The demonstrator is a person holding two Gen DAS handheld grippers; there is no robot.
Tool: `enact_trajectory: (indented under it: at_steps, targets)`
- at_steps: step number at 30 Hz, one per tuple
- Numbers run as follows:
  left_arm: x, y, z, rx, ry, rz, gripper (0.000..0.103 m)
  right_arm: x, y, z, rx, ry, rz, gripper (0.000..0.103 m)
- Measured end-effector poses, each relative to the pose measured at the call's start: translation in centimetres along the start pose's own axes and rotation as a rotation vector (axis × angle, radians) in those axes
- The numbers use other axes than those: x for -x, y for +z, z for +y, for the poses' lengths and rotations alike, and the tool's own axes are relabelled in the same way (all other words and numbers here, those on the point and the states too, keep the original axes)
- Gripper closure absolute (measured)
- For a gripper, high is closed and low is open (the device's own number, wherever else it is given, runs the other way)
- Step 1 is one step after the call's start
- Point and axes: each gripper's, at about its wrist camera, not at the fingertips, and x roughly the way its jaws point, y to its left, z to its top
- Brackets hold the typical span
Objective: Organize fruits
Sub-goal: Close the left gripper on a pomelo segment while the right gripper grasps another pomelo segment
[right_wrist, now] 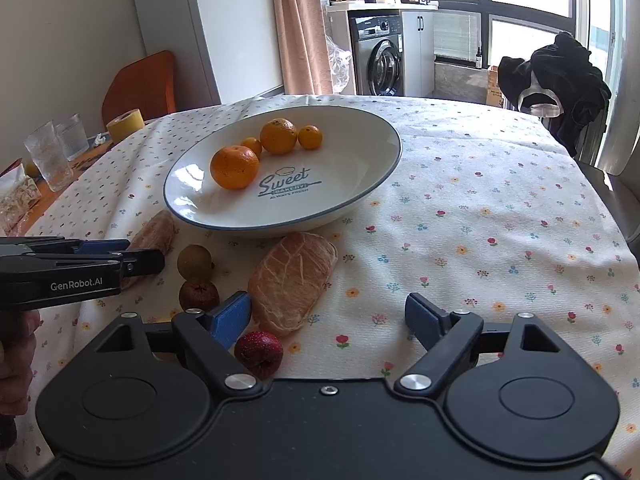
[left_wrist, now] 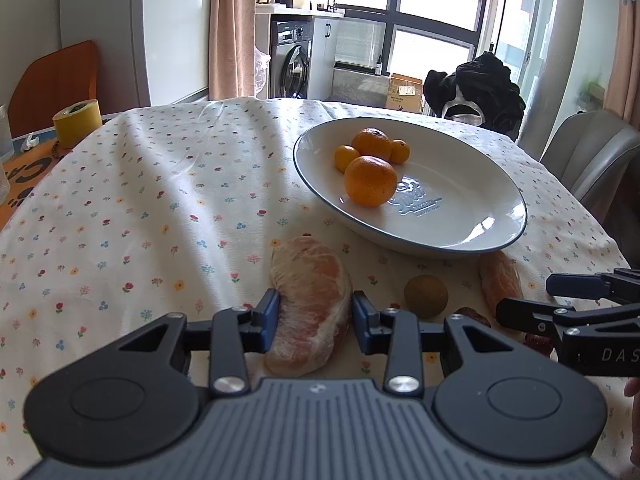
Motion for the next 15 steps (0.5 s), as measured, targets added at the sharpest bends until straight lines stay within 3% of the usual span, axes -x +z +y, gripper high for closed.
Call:
enact_trajectory:
  at_steps: [4, 12, 15]
  targets:
    - [0.3, 0.0, 0.1, 0.012, -0.009, 0.001, 0.067, -0.6, 0.5, 0.6, -0.008, 0.029, -0.007, 0.029]
    - [1.0, -0.2, 0.2, 0.047, -0.062, -0.006, 0.067, -1.5, 1.1, 1.8, 0.016, 0.009, -0.003, 0.036]
    - [1.4, -0.1, 0.0, 0.048, -0.072, -0.013, 0.067, -1.6, 1.0, 2.3, 0.042, -0.015, -0.006, 0.047]
